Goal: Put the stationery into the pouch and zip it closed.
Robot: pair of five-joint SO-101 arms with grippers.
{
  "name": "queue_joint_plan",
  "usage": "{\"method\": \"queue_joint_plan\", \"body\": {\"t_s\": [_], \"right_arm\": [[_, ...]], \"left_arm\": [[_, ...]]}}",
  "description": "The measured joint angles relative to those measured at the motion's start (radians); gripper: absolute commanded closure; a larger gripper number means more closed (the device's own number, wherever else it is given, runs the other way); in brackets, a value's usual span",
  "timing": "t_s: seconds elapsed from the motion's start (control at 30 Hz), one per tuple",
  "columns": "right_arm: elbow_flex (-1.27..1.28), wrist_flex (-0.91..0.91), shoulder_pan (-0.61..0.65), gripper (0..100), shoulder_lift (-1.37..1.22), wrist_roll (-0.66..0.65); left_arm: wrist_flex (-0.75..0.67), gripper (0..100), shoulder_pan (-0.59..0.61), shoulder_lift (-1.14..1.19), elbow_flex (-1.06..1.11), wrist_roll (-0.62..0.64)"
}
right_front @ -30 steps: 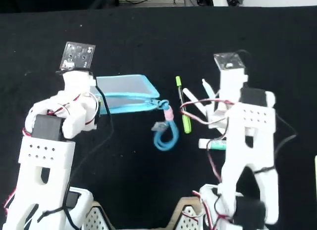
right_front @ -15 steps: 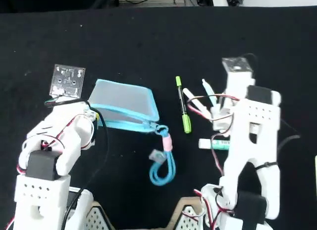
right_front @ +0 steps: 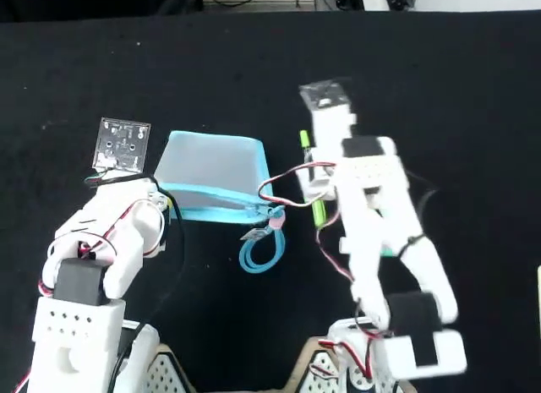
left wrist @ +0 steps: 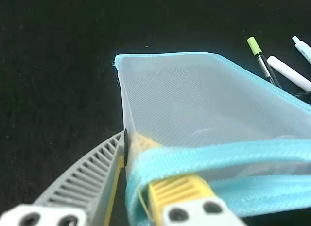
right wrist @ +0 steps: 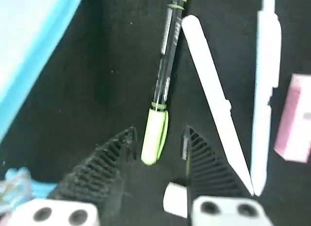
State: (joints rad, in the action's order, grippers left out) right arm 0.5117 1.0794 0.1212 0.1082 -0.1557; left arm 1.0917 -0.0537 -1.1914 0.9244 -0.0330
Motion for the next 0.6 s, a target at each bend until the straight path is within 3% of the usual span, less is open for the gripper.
{"method": "queue_joint_plan", "body": {"t_s": [0.3,0.37,0.43,0.6], "right_arm": [[0.000,-0.198,0.009,86.1,-0.245,0.003],[-0.002,-0.227,0.009,91.7,-0.284,0.002],[-0.011,-0.230,0.009,99.2,-0.298,0.002],[-0.041,-0.170,0.009,98.8,-0.293,0.002]], "left_arm": [[0.000,97,0.000,-0.002,0.014,0.000],[0.000,97,0.000,-0.002,0.014,0.000],[0.000,97,0.000,-0.002,0.014,0.000],[0.000,97,0.000,-0.002,0.014,0.000]]}}
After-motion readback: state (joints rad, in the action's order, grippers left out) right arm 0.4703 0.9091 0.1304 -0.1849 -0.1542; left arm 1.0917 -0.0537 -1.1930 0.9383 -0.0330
